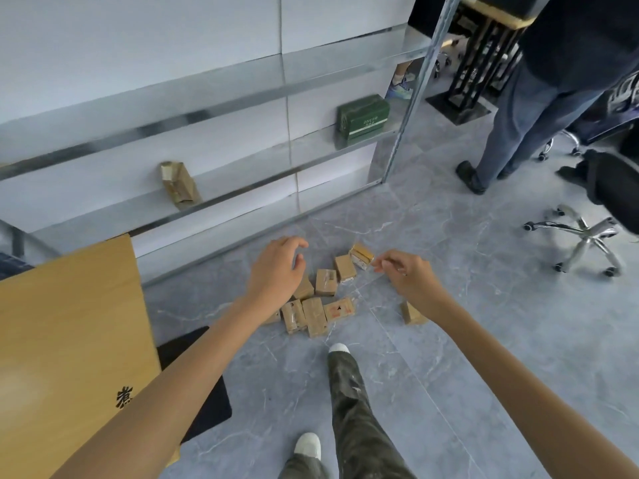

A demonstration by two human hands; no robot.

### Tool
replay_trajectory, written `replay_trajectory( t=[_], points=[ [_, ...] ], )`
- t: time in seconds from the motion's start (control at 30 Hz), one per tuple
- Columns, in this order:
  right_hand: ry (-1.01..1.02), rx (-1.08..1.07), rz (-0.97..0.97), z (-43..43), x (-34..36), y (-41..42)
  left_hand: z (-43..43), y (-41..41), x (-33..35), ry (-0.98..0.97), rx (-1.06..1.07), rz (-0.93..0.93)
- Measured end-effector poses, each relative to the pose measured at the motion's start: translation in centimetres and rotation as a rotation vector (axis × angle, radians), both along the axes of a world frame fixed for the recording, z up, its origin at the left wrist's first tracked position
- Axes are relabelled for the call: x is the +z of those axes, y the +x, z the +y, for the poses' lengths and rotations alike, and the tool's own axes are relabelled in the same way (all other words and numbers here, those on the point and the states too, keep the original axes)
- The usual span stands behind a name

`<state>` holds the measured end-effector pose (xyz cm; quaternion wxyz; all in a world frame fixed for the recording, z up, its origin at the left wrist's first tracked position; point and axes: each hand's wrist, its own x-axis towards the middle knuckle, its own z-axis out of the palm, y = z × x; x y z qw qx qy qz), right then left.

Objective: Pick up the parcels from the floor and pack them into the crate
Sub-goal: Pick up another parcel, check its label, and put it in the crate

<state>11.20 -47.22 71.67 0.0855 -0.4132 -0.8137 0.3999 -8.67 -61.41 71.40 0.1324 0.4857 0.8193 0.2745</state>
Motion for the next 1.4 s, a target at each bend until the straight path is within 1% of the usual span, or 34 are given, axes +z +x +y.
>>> replay_trajectory(
  t=[0.17,0.27,0.4,0.5,0.57,0.63,0.77,0.83,0.9,0.97,1.0,1.07,1.13,1.17,1.2,1.3,1.4],
  points=[
    [-0.071,0.048,-0.046,7.3,-3.3,-4.2,6.9,-3.2,-3.1,-0.047,0.096,-0.048],
    [-0.124,0.079,-0.077,10.5,-6.0,-6.9,9.8,-5.3,-6.2,-0.093,0.157,-0.123],
    [-0.231,0.104,-0.143,12.9,-10.8,-10.3,11.7,-8.2,-11.6,-0.154,0.251,-0.211],
    [-0.302,0.091,-0.158,13.9,-16.6,-13.0,13.1,-11.0,-17.6,-0.230,0.273,-0.254],
    [-0.355,0.068,-0.185,14.8,-22.1,-15.3,14.5,-13.5,-23.6,-0.265,0.301,-0.306],
    [-0.403,0.036,-0.201,16.0,-29.2,-17.8,16.0,-15.9,-31.3,-0.305,0.346,-0.372],
    [-0.474,-0.024,-0.275,17.9,-46.1,-23.0,18.4,-18.2,-48.2,-0.380,0.446,-0.542],
    [-0.476,-0.045,-0.309,19.0,-55.2,-25.3,19.7,-18.9,-56.8,-0.375,0.470,-0.605],
    [-0.481,-0.031,-0.365,19.3,-63.8,-27.1,20.8,-18.9,-64.9,-0.376,0.484,-0.642],
    [-0.518,0.005,-0.396,18.9,-70.4,-28.3,20.9,-18.6,-72.2,-0.394,0.526,-0.698],
    [-0.523,0.035,-0.392,18.6,-73.3,-28.8,20.9,-18.7,-75.4,-0.386,0.557,-0.736],
    [-0.534,0.083,-0.401,18.2,-77.8,-28.7,20.5,-17.9,-80.9,-0.431,0.593,-0.835],
    [-0.538,0.154,-0.428,17.5,-80.7,-28.0,19.7,-17.1,-85.0,-0.414,0.600,-0.951],
    [-0.547,0.163,-0.425,17.2,-81.4,-27.8,19.4,-16.9,-86.8,-0.389,0.644,-0.977],
    [-0.555,0.148,-0.413,16.9,-81.4,-27.7,19.5,-16.8,-87.0,-0.370,0.690,-0.989],
    [-0.531,0.103,-0.327,16.3,-78.8,-27.5,20.2,-16.8,-82.2,-0.316,0.757,-0.937],
    [-0.524,0.048,-0.215,16.3,-72.3,-27.4,20.2,-16.9,-75.4,-0.267,0.785,-0.871]
  ],
)
